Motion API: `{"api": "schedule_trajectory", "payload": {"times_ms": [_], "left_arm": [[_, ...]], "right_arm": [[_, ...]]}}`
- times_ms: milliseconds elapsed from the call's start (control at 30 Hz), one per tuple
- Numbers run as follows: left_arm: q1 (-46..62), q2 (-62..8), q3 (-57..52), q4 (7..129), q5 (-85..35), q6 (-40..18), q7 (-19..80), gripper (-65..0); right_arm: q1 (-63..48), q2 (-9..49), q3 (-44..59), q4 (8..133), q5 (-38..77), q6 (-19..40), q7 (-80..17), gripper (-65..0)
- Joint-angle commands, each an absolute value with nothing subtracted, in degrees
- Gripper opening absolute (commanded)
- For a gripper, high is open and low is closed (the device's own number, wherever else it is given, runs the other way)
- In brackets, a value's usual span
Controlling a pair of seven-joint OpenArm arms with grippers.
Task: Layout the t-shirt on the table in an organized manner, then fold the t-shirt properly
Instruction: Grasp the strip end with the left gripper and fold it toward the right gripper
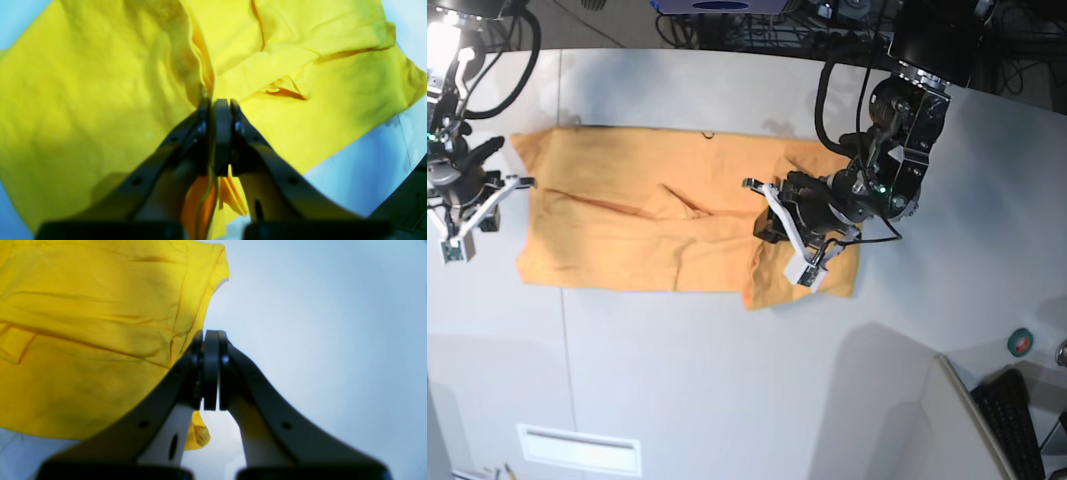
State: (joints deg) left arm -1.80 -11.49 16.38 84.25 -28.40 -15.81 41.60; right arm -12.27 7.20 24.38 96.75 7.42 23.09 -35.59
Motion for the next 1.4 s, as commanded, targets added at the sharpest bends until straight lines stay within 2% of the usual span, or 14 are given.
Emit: {"api": "schedule_trajectory", "payload": {"times_ms": [0,1000,1133,1233,1300,1367], "left_arm": [[-2.7,-11.5,17.1,85.3,-29.1,-16.1,40.5,-65.0],[-2.5,-11.8,17.8,85.3,-29.1,-16.1,40.6,-65.0],[-2.3,-11.8,18.1,85.8,-29.1,-16.1,40.6,-45.1],[-2.2,-11.5,18.2,86.4,-29.1,-16.1,40.6,-33.2],[-2.2,-11.5,19.6,86.5,-29.3,-16.1,40.6,-27.0],[-2.6,-11.7,21.4,86.5,-29.3,-16.1,40.6,-24.7]], "right_arm": [[-11.6,7.8,24.6,97.6,7.8,23.1,-34.4,-65.0],[-11.6,7.8,24.7,97.6,7.8,23.1,-34.4,-65.0],[-11.6,7.8,24.6,97.6,7.8,23.1,-34.4,-65.0],[-11.6,7.8,24.6,97.6,7.8,23.1,-34.4,-65.0],[-11.6,7.8,24.6,97.6,7.8,23.1,-34.4,-65.0],[-11.6,7.8,24.6,97.6,7.8,23.1,-34.4,-65.0]]}}
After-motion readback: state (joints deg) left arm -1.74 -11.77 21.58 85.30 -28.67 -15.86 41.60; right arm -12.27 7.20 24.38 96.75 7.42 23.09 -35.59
